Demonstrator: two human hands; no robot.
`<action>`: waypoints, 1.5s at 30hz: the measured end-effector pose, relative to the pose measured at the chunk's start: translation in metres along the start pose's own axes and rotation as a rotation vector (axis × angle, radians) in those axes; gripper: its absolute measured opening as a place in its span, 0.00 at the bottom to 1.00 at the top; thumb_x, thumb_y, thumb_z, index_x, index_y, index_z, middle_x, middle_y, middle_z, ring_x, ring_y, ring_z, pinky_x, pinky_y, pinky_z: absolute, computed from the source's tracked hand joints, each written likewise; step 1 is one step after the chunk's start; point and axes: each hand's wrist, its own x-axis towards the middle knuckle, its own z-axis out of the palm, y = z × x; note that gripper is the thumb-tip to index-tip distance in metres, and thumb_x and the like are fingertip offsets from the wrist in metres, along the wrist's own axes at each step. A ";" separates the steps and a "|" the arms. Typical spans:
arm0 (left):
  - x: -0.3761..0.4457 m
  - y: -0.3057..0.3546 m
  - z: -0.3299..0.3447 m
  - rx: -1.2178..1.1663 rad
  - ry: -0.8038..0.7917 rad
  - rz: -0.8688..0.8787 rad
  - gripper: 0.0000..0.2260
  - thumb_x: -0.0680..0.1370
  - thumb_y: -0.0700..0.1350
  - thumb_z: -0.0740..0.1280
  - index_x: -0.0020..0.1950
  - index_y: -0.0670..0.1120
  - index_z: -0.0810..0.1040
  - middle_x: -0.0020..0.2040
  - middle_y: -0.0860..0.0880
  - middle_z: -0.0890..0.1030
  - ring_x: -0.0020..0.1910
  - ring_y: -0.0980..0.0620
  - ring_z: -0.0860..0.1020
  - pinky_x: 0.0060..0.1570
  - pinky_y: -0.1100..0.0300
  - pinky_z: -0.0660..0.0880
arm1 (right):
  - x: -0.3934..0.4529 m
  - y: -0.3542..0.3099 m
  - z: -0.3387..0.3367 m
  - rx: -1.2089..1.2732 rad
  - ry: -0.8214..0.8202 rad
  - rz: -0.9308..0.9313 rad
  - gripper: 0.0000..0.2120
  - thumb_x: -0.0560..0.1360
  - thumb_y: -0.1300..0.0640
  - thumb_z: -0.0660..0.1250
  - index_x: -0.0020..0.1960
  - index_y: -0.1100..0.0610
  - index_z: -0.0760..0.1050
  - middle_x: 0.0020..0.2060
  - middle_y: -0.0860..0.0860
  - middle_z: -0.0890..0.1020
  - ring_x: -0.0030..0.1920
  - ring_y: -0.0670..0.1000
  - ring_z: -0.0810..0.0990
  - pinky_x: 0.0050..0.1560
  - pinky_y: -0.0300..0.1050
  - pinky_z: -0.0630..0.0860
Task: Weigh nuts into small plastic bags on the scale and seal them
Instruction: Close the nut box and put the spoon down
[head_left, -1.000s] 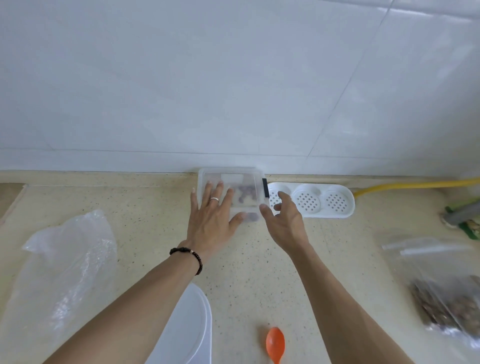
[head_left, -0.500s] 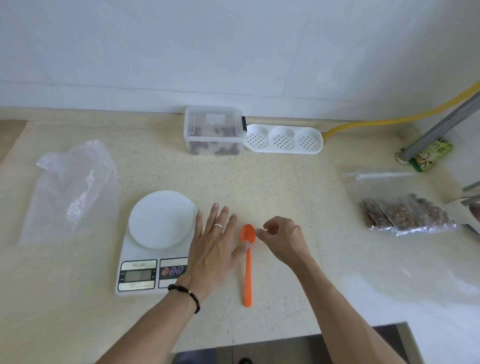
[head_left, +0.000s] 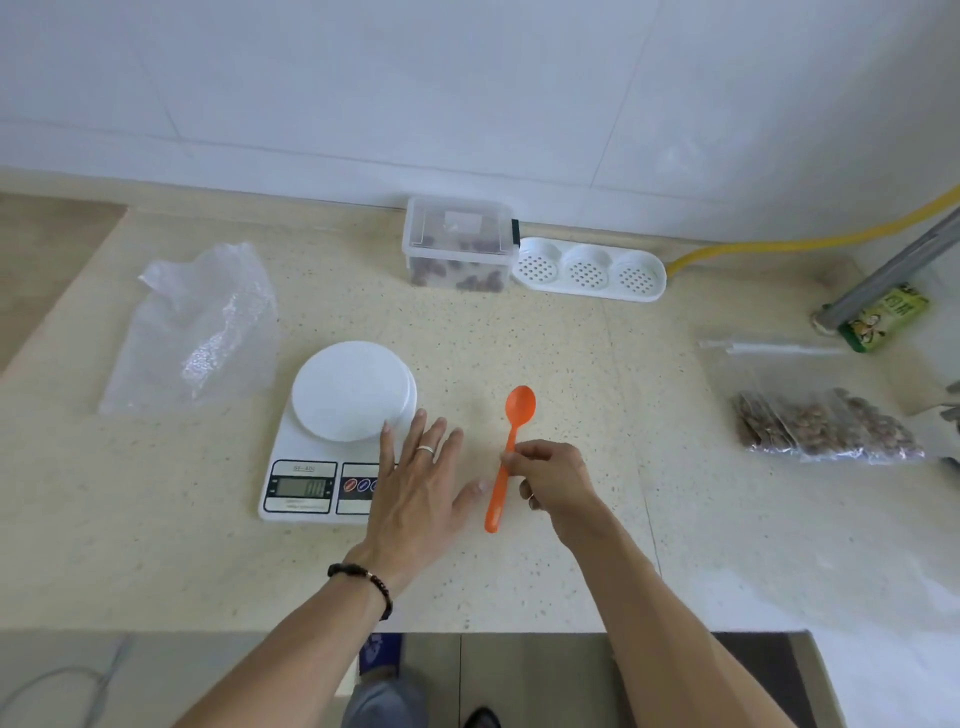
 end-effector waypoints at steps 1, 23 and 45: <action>0.006 0.000 -0.004 -0.027 0.011 -0.005 0.31 0.78 0.63 0.48 0.69 0.44 0.71 0.70 0.43 0.73 0.76 0.42 0.61 0.73 0.41 0.42 | 0.002 -0.006 -0.002 0.086 0.008 -0.004 0.05 0.75 0.60 0.71 0.47 0.63 0.81 0.37 0.55 0.82 0.27 0.47 0.72 0.28 0.40 0.68; 0.256 0.042 -0.091 -0.618 -0.057 0.023 0.11 0.77 0.51 0.69 0.38 0.47 0.80 0.32 0.52 0.79 0.32 0.53 0.77 0.34 0.56 0.74 | 0.099 -0.157 -0.076 0.572 0.332 -0.062 0.07 0.77 0.56 0.69 0.44 0.59 0.79 0.38 0.52 0.84 0.29 0.48 0.74 0.33 0.42 0.71; 0.414 0.082 0.025 -0.476 -0.173 -0.196 0.07 0.77 0.47 0.70 0.41 0.46 0.81 0.33 0.53 0.79 0.31 0.56 0.76 0.30 0.63 0.70 | 0.301 -0.145 -0.132 0.499 0.443 0.255 0.08 0.77 0.59 0.69 0.43 0.64 0.79 0.32 0.57 0.83 0.26 0.50 0.80 0.28 0.39 0.77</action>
